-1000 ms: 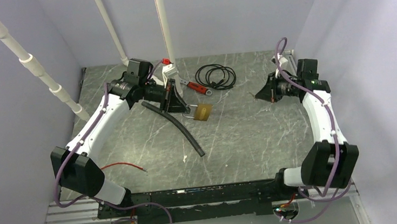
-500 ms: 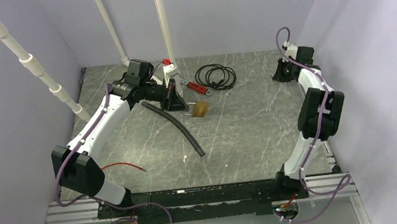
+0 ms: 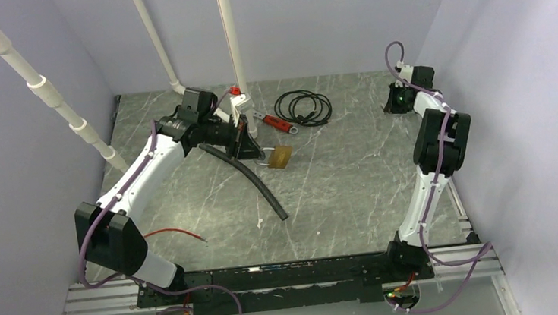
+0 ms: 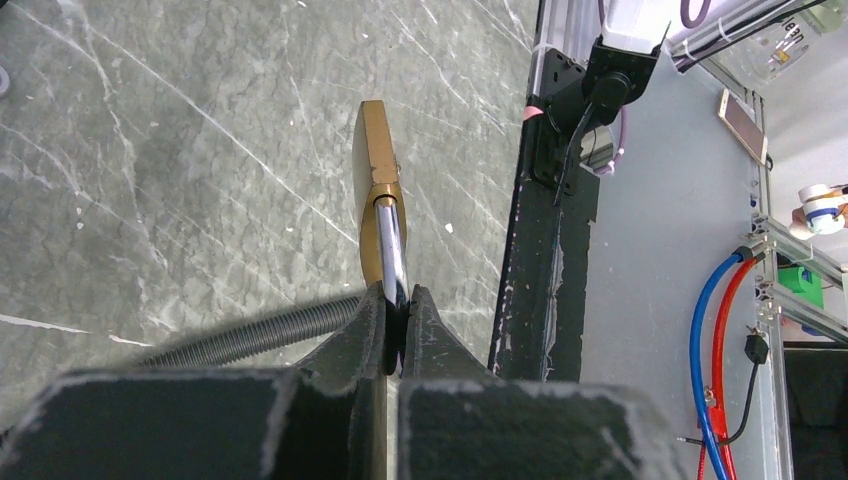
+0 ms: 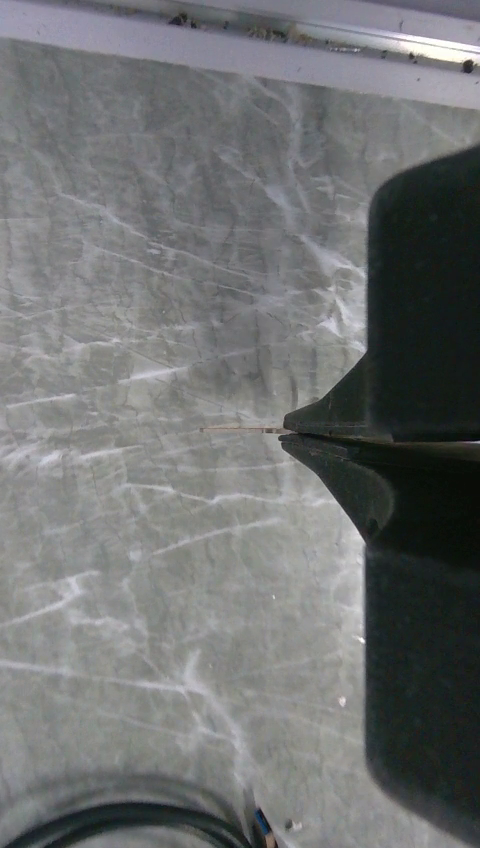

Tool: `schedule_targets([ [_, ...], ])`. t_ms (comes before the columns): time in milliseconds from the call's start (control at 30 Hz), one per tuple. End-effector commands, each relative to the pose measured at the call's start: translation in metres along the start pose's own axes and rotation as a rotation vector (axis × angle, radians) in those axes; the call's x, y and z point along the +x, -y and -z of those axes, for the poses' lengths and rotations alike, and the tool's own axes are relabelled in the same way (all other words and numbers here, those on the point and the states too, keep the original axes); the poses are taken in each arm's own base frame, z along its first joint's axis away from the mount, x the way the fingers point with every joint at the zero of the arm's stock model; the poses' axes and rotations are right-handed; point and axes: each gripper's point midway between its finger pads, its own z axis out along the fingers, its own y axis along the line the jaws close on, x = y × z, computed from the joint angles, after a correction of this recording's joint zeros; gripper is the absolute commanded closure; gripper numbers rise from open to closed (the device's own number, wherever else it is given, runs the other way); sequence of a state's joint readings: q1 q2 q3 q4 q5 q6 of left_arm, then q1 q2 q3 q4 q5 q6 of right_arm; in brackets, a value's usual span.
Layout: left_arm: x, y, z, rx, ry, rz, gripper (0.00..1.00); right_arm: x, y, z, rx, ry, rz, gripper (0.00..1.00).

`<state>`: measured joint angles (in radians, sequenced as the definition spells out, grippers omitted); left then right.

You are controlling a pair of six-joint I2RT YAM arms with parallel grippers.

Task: Lock with the key
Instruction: Place the key at the center of the board.

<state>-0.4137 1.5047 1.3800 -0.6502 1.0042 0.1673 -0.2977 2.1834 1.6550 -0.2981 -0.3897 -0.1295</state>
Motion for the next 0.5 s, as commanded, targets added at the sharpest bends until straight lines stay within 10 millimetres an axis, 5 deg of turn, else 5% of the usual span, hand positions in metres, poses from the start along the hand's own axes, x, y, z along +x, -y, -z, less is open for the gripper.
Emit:
schedule_targets([
  [0, -0.025, 0.008, 0.0, 0.05, 0.06, -0.069, 1.0, -0.031, 0.011, -0.004, 0.03, 0.072, 0.026, 1.0],
  [67, -0.024, 0.006, -0.002, 0.053, 0.056, -0.061, 1.0, -0.031, 0.011, -0.007, 0.023, 0.068, 0.031, 0.97],
  [267, -0.024, 0.001, -0.004, 0.052, 0.041, -0.043, 1.0, -0.047, 0.0, 0.005, -0.021, 0.098, 0.052, 0.52],
  [467, -0.028, -0.001, -0.003, 0.025, 0.019, 0.035, 1.0, -0.085, -0.038, 0.063, -0.107, 0.202, 0.17, 0.22],
])
